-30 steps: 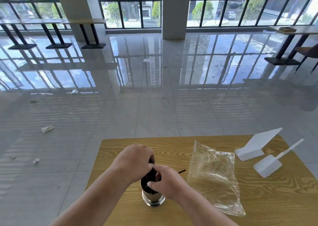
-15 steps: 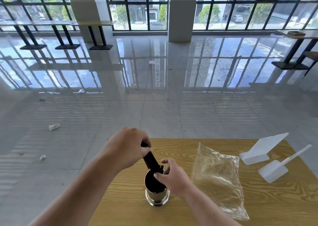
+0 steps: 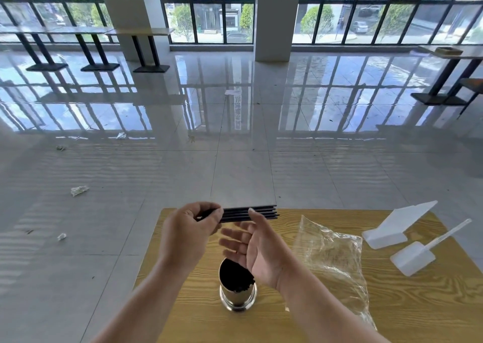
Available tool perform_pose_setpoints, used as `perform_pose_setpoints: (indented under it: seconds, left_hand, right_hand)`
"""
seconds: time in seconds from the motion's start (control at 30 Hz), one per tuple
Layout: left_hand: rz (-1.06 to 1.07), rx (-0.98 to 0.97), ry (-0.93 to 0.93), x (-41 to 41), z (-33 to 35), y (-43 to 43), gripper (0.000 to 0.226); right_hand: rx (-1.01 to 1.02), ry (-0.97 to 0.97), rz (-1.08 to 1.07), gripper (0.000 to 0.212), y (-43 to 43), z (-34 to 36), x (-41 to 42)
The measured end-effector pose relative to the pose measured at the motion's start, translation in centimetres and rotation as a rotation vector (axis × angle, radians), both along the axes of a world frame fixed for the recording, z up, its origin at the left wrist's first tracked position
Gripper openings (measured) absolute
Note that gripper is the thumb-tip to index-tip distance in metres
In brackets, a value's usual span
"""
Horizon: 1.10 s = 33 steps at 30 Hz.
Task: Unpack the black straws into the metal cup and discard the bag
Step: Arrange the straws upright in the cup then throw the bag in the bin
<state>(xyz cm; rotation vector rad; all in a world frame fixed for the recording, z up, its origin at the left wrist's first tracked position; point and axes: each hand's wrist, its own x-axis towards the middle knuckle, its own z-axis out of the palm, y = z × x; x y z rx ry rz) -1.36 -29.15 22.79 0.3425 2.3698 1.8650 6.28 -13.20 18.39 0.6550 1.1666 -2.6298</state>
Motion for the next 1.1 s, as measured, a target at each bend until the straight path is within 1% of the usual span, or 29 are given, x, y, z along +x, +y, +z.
perform_pose_setpoints:
  seconds: [0.03, 0.07, 0.13, 0.2, 0.27, 0.4, 0.5, 0.53, 0.6, 0.63, 0.7, 0.77, 0.83, 0.9, 1.03, 1.1]
  left_hand:
    - [-0.013, 0.012, -0.019, 0.5, -0.7, 0.2, 0.019]
    - [-0.032, 0.024, -0.033, 1.1, -1.3, 0.3, 0.020]
    - [-0.079, 0.076, -0.089, 2.2, -2.1, 0.7, 0.022]
    - [-0.118, 0.120, -0.184, 3.0, -2.9, 0.8, 0.022]
    - [-0.167, 0.121, -0.266, 3.4, -3.2, 0.7, 0.021]
    - [-0.271, 0.040, -0.349, 2.8, -3.6, -0.2, 0.021]
    - [-0.273, -0.114, -0.397, 1.8, -3.6, -0.6, 0.029]
    - [-0.275, -0.173, -0.396, 1.4, -3.5, -0.7, 0.029]
    - [-0.272, -0.244, -0.390, 0.7, -3.3, -0.4, 0.031]
    - [-0.265, -0.235, -0.401, 0.2, -2.9, 0.0, 0.035]
    - [-0.306, -0.136, -0.489, -1.2, -1.8, 0.8, 0.048]
    - [-0.482, 0.022, -0.594, -2.6, -0.7, 1.7, 0.055]
    - [-0.634, 0.135, -0.635, -3.3, 0.0, 2.3, 0.054]
    - [-0.647, 0.139, -0.636, -3.6, 0.1, 2.6, 0.049]
    - [-0.555, 0.054, -0.600, -3.7, 0.1, 3.5, 0.027]
    - [-0.529, 0.038, -0.585, -3.7, 0.0, 3.8, 0.031]
  right_hand:
    - [-0.040, 0.005, -0.048, 0.061, 0.1, 0.3, -0.4]
    - [-0.074, -0.004, -0.110, 0.055, 0.2, 0.6, -0.7]
    - [-0.127, -0.052, -0.237, 0.036, 0.6, 0.9, -1.2]
    - [-0.139, -0.082, -0.291, 0.026, 1.0, 0.7, -1.3]
    - [-0.128, -0.079, -0.288, 0.025, 1.4, 0.4, -1.2]
    - [-0.096, -0.083, -0.264, 0.029, 2.1, -0.5, -0.7]
    - [-0.032, -0.114, -0.212, 0.042, 2.6, -0.9, -0.3]
    - [-0.022, -0.110, -0.191, 0.042, 2.8, -0.8, -0.3]
    - [-0.026, -0.074, -0.131, 0.035, 3.0, -0.2, -0.3]
    - [-0.013, -0.050, -0.083, 0.033, 3.1, 0.3, -0.6]
    - [0.049, 0.004, 0.062, 0.032, 3.3, 1.7, -1.4]
    - [0.084, 0.072, 0.214, 0.031, 3.2, 3.0, -2.3]
    - [0.081, 0.114, 0.319, 0.031, 3.0, 3.7, -2.7]
    - [0.079, 0.133, 0.374, 0.028, 2.7, 3.8, -2.9]
    - [0.055, 0.131, 0.393, 0.029, 2.9, 3.1, -2.6]
    - [0.044, 0.131, 0.395, 0.028, 3.0, 2.7, -2.5]
